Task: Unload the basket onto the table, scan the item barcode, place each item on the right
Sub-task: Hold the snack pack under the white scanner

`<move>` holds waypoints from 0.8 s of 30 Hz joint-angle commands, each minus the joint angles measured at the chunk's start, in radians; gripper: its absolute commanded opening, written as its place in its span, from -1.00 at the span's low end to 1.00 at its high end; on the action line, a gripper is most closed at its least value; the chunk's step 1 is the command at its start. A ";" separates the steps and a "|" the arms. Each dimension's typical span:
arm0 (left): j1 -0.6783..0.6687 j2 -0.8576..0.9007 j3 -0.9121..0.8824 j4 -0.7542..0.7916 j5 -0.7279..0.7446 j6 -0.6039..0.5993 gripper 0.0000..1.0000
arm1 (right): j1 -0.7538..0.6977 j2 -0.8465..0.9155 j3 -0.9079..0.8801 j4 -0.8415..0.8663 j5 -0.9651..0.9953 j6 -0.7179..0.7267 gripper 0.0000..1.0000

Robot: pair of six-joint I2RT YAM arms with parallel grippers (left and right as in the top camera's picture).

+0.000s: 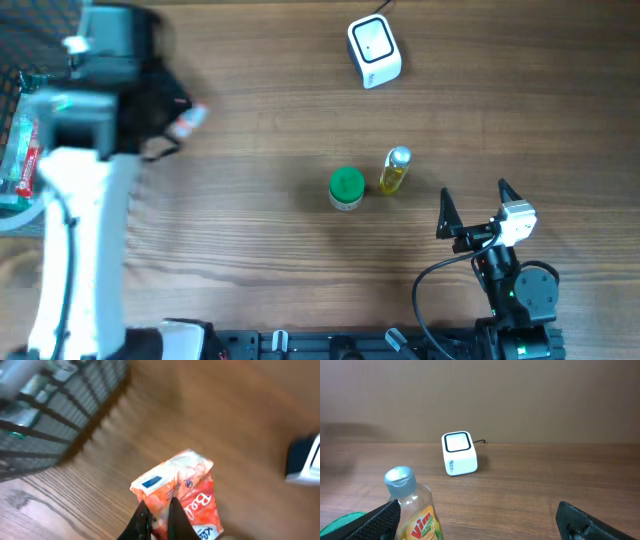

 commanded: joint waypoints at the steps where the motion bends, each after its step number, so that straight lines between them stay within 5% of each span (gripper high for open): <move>1: -0.215 0.127 0.002 -0.045 -0.183 -0.095 -0.92 | -0.005 -0.004 -0.001 0.002 0.009 0.011 0.99; 9: -0.439 0.469 0.000 -0.052 -0.304 -0.105 -0.92 | -0.005 -0.004 -0.001 0.002 0.009 0.011 1.00; 24: -0.472 0.689 -0.039 0.126 -0.249 -0.104 -0.92 | -0.005 -0.004 -0.001 0.002 0.009 0.011 0.99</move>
